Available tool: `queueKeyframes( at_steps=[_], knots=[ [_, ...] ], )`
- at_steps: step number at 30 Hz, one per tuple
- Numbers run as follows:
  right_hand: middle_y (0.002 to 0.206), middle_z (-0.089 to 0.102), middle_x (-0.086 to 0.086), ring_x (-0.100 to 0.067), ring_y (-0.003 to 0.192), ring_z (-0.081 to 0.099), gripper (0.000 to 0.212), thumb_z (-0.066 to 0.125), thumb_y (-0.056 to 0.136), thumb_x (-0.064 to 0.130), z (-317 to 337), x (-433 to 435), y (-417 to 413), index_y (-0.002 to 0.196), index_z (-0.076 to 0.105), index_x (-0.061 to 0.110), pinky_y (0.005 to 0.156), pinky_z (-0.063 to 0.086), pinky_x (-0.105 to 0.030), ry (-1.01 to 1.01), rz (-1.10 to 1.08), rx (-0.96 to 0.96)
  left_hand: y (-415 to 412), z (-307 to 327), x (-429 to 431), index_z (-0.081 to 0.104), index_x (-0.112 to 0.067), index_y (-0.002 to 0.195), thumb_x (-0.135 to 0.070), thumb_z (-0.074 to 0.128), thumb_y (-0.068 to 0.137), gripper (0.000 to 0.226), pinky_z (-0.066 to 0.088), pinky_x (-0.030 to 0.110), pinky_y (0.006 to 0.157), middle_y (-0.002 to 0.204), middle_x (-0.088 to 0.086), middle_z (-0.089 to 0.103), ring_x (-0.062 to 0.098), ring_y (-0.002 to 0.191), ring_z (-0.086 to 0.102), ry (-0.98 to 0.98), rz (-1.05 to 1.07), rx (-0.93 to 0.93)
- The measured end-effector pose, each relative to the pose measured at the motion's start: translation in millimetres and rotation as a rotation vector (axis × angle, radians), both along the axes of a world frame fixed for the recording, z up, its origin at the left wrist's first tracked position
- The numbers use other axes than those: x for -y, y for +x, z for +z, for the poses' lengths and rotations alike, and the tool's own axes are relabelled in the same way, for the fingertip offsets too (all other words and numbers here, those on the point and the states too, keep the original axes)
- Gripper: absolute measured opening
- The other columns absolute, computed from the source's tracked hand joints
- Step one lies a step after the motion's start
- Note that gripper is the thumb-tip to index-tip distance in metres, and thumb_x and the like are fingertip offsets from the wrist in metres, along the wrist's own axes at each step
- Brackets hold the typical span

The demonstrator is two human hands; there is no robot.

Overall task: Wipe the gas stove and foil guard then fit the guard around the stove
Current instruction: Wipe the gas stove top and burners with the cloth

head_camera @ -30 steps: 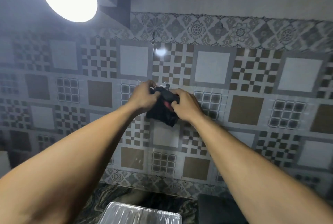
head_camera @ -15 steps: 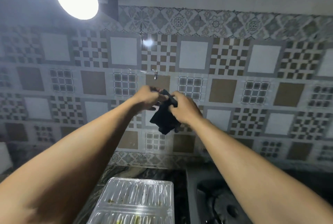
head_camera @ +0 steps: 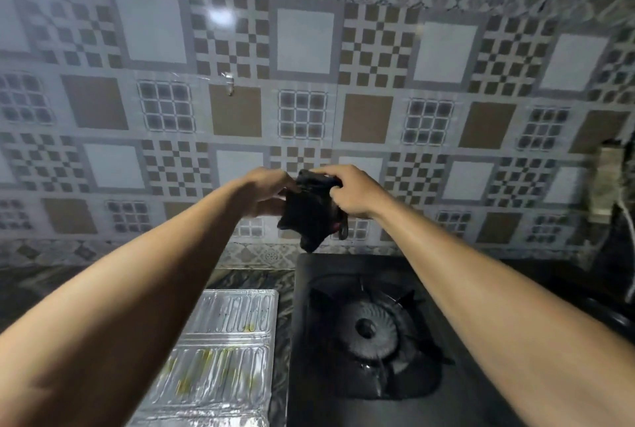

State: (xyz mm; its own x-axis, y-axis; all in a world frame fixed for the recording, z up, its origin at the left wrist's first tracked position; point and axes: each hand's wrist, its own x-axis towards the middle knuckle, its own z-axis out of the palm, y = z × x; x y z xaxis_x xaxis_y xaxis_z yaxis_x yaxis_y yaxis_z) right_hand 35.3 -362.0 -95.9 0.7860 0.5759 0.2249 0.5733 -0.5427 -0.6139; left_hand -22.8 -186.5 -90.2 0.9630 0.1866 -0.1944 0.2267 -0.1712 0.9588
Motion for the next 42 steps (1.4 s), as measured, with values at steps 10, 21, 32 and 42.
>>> queueKeyframes(
  at_steps=[10, 21, 32, 42],
  knots=[
    [0.133, 0.062, 0.003, -0.018, 0.120, 0.057, 0.055, 0.065, 0.089, 0.024, -57, 44, 35, 0.141, 0.049, 0.030, 0.085, 0.039, -0.022, 0.027, 0.056, 0.051, 18, -20, 61, 0.059, -0.002, 0.103, -0.011, 0.032, 0.090, 0.032, 0.056, 0.039, 0.076, 0.093, 0.019, 0.076, 0.032, 0.090, 0.070, -0.319, 0.186, -0.050],
    [0.137, 0.057, -0.009, -0.032, 0.120, 0.055, 0.058, 0.068, 0.088, 0.030, -104, 18, 82, 0.142, 0.049, 0.023, 0.094, 0.045, -0.034, -0.571, 0.228, 0.111, -32, -163, 136, 0.051, -0.007, 0.134, -0.031, 0.033, 0.081, 0.061, 0.042, 0.045, 0.103, 0.135, 0.021, 0.056, 0.038, 0.128, 0.049, 0.865, 0.110, 0.005],
    [0.163, 0.015, -0.004, -0.021, 0.150, 0.013, 0.051, 0.042, 0.104, 0.020, -166, -6, 96, 0.153, 0.030, 0.020, 0.119, 0.010, -0.032, -0.674, 0.639, 0.156, -49, -195, 145, -0.003, -0.016, 0.158, -0.062, 0.010, 0.096, 0.078, -0.008, 0.052, 0.121, 0.165, 0.006, -0.015, 0.022, 0.150, -0.020, 1.182, -0.115, -0.138],
    [0.161, 0.018, -0.006, -0.018, 0.149, 0.016, 0.053, 0.048, 0.099, 0.001, -154, 45, 134, 0.148, 0.039, 0.020, 0.110, 0.005, -0.016, -0.682, 0.678, -0.042, -30, -191, 166, -0.002, -0.032, 0.157, -0.072, 0.007, 0.091, 0.078, -0.008, 0.060, 0.118, 0.165, 0.008, -0.012, 0.031, 0.150, -0.019, 1.186, -0.036, -0.179]
  ],
)
